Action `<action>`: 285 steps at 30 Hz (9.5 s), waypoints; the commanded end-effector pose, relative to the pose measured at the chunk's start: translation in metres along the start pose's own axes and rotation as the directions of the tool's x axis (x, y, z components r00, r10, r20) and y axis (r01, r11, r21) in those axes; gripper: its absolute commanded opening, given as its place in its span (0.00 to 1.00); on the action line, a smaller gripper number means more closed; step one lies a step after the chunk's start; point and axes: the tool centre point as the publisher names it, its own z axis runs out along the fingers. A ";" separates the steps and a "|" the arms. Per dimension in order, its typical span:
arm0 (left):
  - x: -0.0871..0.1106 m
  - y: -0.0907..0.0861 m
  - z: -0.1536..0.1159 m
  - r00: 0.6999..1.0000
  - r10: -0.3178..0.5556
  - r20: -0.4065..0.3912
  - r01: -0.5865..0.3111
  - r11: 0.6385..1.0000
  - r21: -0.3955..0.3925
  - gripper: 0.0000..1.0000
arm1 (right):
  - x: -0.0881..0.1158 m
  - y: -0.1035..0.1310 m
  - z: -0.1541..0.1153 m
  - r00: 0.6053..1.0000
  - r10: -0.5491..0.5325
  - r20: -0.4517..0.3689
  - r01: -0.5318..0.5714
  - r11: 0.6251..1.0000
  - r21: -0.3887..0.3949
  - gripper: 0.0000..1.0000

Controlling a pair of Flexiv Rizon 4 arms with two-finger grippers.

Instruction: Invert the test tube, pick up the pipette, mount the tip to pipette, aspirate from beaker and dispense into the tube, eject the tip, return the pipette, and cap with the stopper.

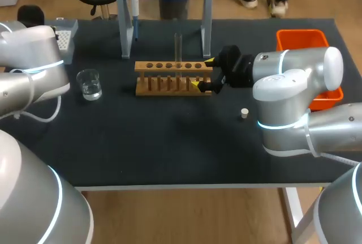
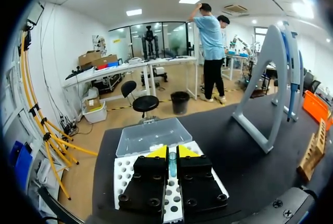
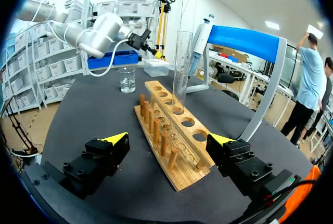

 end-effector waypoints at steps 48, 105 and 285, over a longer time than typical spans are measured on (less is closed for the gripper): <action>0.044 -0.069 -0.089 0.915 0.215 -0.341 -0.189 0.976 0.109 0.00 | 0.000 -0.001 0.000 1.000 0.000 0.002 0.000 1.000 -0.002 1.00; 0.389 -0.101 -0.261 0.561 0.395 -0.728 -0.462 0.879 0.121 0.00 | 0.000 -0.001 0.000 1.000 0.000 0.002 0.000 1.000 -0.002 1.00; 0.448 -0.107 -0.264 0.489 0.363 -0.793 -0.401 0.901 0.165 0.00 | 0.098 0.184 -0.039 0.800 -0.216 -0.559 -0.107 0.867 -0.487 0.65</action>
